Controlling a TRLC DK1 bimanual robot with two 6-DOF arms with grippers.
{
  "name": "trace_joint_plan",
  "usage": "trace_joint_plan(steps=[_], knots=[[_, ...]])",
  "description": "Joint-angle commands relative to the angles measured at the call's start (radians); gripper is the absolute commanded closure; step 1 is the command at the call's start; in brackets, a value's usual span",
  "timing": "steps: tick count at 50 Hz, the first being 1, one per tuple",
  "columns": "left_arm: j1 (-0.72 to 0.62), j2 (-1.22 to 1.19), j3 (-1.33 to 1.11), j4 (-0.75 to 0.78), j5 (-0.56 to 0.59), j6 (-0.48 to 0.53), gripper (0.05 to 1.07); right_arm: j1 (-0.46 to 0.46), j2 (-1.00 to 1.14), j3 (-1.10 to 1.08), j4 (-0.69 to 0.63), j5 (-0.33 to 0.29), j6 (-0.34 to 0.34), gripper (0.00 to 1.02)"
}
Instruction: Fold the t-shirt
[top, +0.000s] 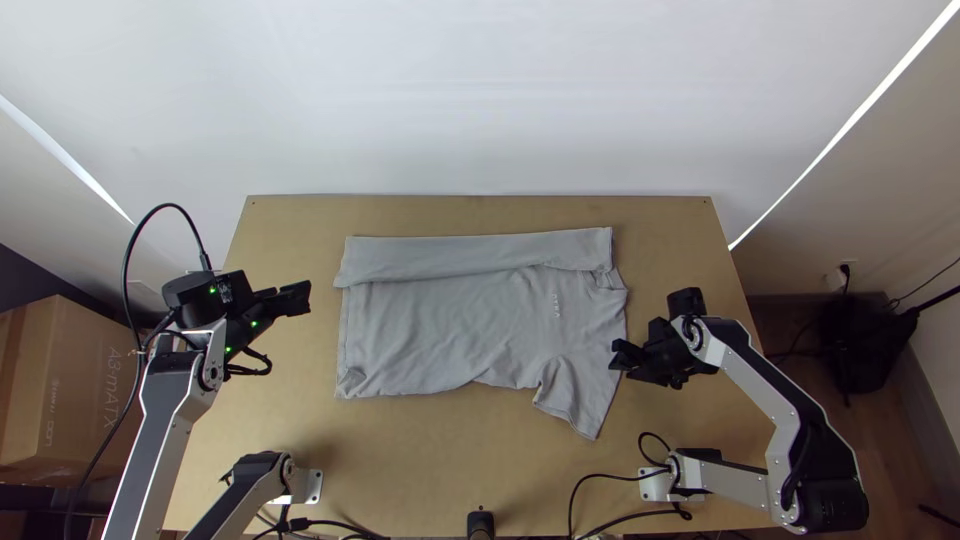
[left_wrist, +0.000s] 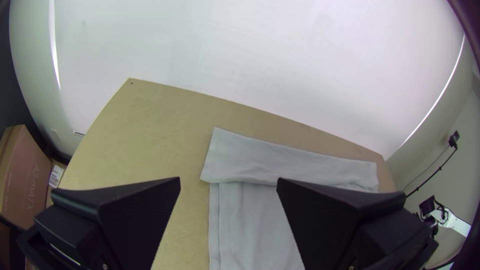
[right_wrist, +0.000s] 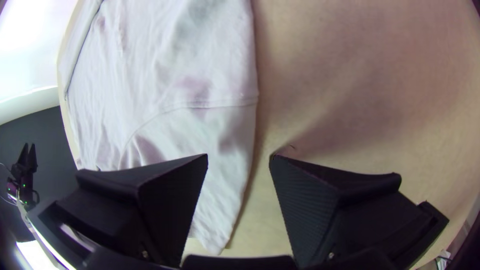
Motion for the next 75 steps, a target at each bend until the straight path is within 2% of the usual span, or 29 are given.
trace_joint_plan(steps=[1,4,8,15,24,30,37,61,64,66,73,75], knots=[[-0.005,-0.015,-0.025,-0.024,0.009,0.001,0.15,0.036,0.033,-0.062,0.063,-0.003,0.025,0.8],[-0.011,-0.013,-0.022,-0.056,0.011,0.032,0.15,0.044,0.028,-0.065,0.083,0.003,0.029,0.99],[-0.042,-0.015,-0.015,-0.133,0.012,0.111,0.14,0.045,0.011,-0.064,0.085,0.005,0.028,1.0],[-0.099,-0.018,-0.015,-0.341,0.018,0.331,0.13,0.028,-0.01,-0.051,0.069,0.005,0.023,1.0],[-0.12,-0.021,-0.047,-0.558,0.017,0.529,0.13,0.007,-0.064,-0.048,0.069,0.005,0.023,1.0],[-0.126,-0.021,-0.119,-0.63,0.005,0.588,0.18,0.005,-0.079,-0.048,0.062,0.005,0.023,1.0],[-0.171,-0.001,-0.192,-0.59,-0.028,0.605,0.18,0.01,-0.098,-0.044,0.048,0.005,0.028,1.0],[-0.252,0.215,-0.179,-0.426,-0.028,0.587,0.19,0.008,-0.15,-0.054,0.025,0.005,0.043,1.0],[-0.269,0.224,-0.177,-0.42,-0.028,0.59,0.27,0.004,-0.15,-0.051,0.025,0.005,0.043,1.0],[-0.281,0.221,-0.177,-0.415,-0.028,0.584,0.39,0.001,-0.15,-0.05,0.026,0.005,0.043,1.0],[-0.335,0.122,-0.217,-0.32,-0.018,0.633,1.05,-0.021,-0.148,-0.035,0.026,0.005,0.042,1.0],[-0.344,0.085,-0.232,-0.294,-0.018,0.638,1.05,-0.027,-0.147,-0.033,0.026,0.005,0.042,1.0]])
